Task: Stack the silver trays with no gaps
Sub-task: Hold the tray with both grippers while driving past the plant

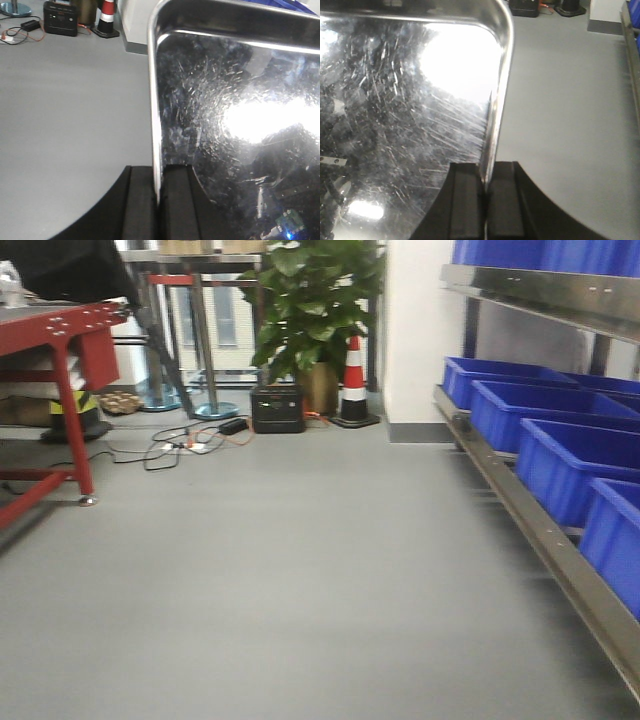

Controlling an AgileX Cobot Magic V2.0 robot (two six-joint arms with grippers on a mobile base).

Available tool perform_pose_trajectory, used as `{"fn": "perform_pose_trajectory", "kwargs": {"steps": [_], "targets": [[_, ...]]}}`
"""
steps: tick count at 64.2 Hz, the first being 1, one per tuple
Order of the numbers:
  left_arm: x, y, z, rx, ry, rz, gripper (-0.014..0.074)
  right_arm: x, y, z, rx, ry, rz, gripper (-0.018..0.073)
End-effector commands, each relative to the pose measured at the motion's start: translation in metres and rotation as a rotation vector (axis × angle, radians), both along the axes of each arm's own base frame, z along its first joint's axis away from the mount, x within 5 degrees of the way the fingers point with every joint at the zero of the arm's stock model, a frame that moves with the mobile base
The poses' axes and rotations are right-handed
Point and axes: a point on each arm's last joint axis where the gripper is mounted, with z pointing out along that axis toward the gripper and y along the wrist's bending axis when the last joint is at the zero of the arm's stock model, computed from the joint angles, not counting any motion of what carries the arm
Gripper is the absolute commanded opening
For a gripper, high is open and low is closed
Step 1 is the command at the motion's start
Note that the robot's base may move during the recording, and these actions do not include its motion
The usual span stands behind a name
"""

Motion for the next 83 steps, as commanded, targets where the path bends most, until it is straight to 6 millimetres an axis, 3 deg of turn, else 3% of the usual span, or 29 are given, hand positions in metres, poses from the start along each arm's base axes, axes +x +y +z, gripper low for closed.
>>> {"fn": "perform_pose_trajectory", "kwargs": {"steps": [1, 83], "targets": [[-0.0007, -0.0027, 0.008, -0.041, -0.058, -0.017, -0.0016, -0.0019, 0.0029, 0.0074, 0.018, -0.054, 0.054, -0.0066], [-0.0007, -0.0027, 0.008, -0.041, -0.058, -0.017, -0.0016, -0.0019, 0.0037, 0.008, 0.023, -0.06, 0.062, -0.0066]]}}
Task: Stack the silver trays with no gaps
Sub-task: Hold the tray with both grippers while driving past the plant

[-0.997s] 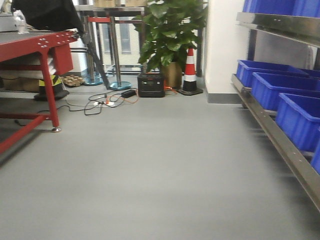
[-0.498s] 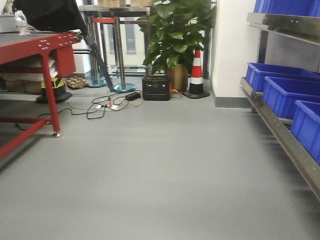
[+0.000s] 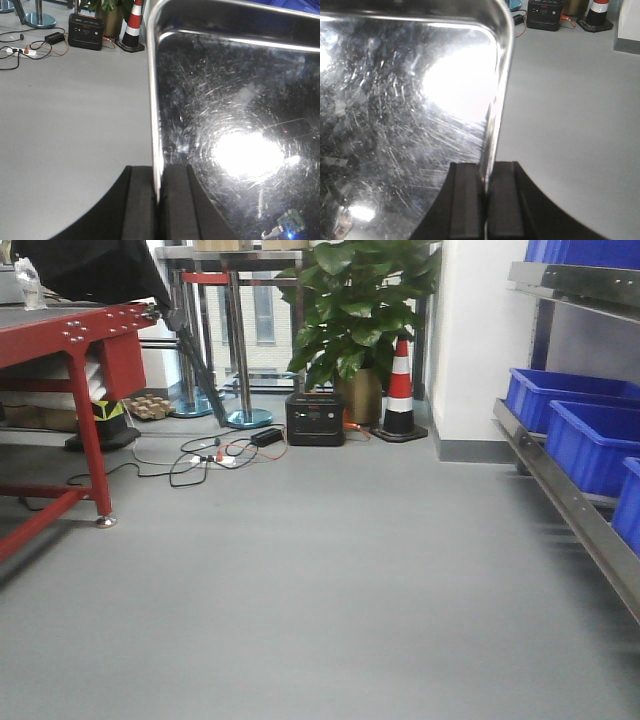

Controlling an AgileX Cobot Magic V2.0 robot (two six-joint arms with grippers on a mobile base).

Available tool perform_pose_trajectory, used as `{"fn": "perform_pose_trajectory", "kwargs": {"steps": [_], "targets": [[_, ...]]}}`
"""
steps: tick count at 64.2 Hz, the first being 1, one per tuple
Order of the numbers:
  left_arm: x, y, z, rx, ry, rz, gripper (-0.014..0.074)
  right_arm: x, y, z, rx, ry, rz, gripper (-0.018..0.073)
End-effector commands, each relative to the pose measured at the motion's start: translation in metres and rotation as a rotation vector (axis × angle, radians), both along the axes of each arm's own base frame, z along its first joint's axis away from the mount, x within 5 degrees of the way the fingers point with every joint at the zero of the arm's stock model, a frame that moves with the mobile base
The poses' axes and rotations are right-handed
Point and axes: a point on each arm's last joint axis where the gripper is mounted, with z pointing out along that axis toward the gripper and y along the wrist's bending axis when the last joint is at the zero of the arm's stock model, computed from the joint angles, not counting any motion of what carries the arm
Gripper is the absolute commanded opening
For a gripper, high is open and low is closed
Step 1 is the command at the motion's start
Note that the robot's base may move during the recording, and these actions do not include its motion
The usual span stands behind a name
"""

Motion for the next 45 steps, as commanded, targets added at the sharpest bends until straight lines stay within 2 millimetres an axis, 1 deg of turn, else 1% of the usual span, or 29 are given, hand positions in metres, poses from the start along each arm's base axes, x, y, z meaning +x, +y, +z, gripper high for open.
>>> {"fn": "perform_pose_trajectory", "kwargs": {"steps": [1, 45], "targets": [[-0.0007, -0.0028, 0.0078, -0.042, -0.055, -0.018, -0.0016, -0.0019, 0.0037, 0.008, 0.023, -0.06, 0.062, -0.0066], [-0.0007, -0.0028, 0.0078, -0.042, -0.055, -0.018, -0.0016, -0.0019, 0.0041, 0.0082, 0.026, -0.062, 0.066, -0.0066]]}}
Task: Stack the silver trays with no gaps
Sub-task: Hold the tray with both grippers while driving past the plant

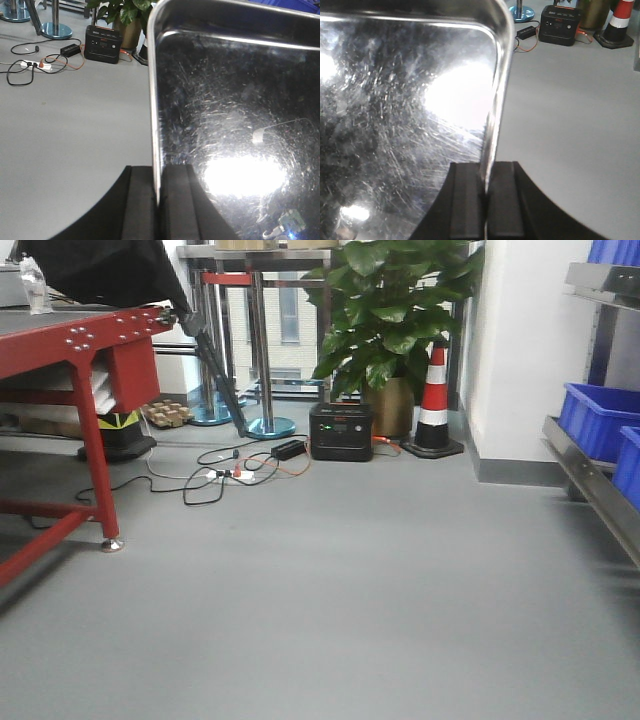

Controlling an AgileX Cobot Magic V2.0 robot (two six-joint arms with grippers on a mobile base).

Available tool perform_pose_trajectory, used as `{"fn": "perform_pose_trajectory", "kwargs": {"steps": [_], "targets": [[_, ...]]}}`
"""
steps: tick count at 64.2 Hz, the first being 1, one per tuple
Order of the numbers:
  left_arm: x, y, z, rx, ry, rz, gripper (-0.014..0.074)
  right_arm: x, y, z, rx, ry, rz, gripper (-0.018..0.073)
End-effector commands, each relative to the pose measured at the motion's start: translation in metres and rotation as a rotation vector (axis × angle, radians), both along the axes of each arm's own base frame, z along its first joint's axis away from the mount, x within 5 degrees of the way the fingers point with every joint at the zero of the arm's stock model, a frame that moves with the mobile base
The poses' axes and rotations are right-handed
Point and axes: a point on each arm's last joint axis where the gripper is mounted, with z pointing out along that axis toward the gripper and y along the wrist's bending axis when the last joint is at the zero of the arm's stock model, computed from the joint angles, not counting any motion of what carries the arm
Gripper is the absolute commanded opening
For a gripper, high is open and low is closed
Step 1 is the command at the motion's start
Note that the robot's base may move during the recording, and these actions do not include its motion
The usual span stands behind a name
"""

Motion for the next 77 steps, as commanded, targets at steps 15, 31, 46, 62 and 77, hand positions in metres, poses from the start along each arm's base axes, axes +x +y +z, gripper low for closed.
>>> {"fn": "perform_pose_trajectory", "kwargs": {"steps": [15, 31, 46, 62, 77], "targets": [[-0.0007, -0.0028, 0.0078, -0.042, -0.055, -0.018, -0.0016, -0.0019, 0.0039, 0.0077, 0.023, -0.058, 0.062, -0.0066], [-0.0007, -0.0028, 0.0078, -0.042, -0.055, -0.018, -0.0016, -0.002, 0.0046, 0.0082, 0.028, -0.062, 0.068, -0.0066], [-0.0007, -0.0028, 0.0078, -0.042, -0.055, -0.018, -0.0016, -0.002, 0.0051, 0.0085, 0.032, -0.066, 0.074, -0.0066], [-0.0003, -0.003, 0.0075, -0.042, -0.054, -0.018, -0.0016, -0.0021, 0.0066, 0.0096, 0.041, -0.075, 0.087, -0.0066], [-0.0003, -0.003, 0.0075, -0.042, -0.054, -0.018, -0.0016, -0.0021, 0.0068, 0.0098, 0.043, -0.077, 0.09, -0.0066]]}}
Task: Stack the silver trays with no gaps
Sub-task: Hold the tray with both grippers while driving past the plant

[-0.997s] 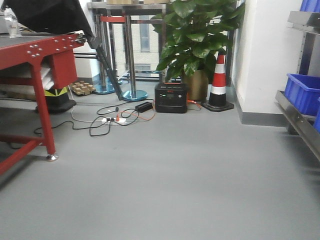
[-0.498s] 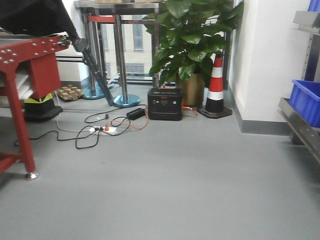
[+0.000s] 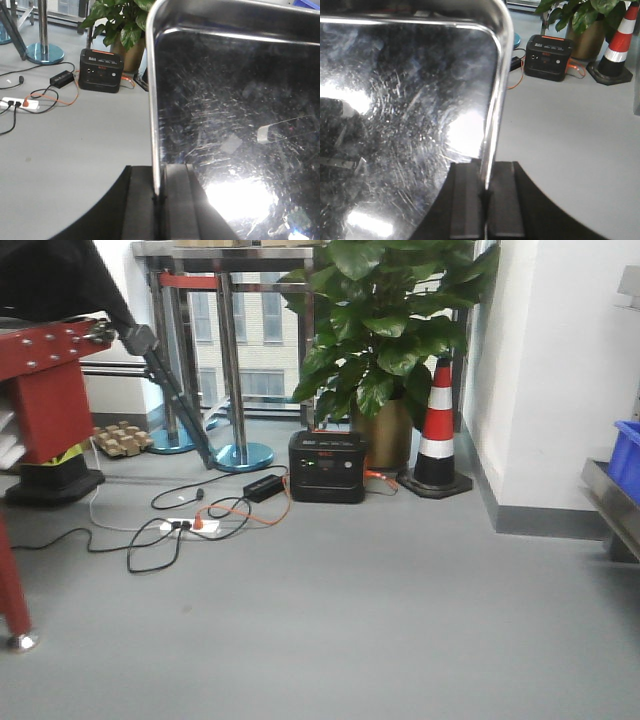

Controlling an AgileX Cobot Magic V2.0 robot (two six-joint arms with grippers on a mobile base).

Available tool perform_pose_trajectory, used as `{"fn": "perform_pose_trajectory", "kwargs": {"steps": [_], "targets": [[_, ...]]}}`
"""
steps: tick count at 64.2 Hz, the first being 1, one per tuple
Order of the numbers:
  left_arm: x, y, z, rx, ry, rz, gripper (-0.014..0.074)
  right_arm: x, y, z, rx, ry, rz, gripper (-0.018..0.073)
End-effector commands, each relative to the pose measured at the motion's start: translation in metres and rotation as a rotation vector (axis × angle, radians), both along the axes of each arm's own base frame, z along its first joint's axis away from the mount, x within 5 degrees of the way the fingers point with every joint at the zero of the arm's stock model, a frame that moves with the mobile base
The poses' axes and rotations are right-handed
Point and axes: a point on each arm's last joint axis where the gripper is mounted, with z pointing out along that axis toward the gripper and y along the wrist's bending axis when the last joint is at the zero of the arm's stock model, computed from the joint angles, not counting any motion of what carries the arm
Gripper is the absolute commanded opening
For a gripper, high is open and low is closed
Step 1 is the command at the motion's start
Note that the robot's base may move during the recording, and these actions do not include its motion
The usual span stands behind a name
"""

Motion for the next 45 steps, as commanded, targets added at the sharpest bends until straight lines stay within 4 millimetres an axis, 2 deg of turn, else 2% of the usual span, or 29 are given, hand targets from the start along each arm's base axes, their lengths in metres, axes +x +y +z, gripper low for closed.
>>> {"fn": "perform_pose_trajectory", "kwargs": {"steps": [1, 45], "targets": [[-0.0004, -0.0033, 0.0075, -0.049, -0.051, -0.02, -0.0016, -0.0025, 0.0057, 0.0084, 0.037, -0.061, 0.079, -0.0066], [-0.0004, -0.0033, 0.0075, -0.049, -0.051, -0.02, -0.0016, -0.0025, 0.006, 0.0086, 0.04, -0.063, 0.082, -0.0066]]}}
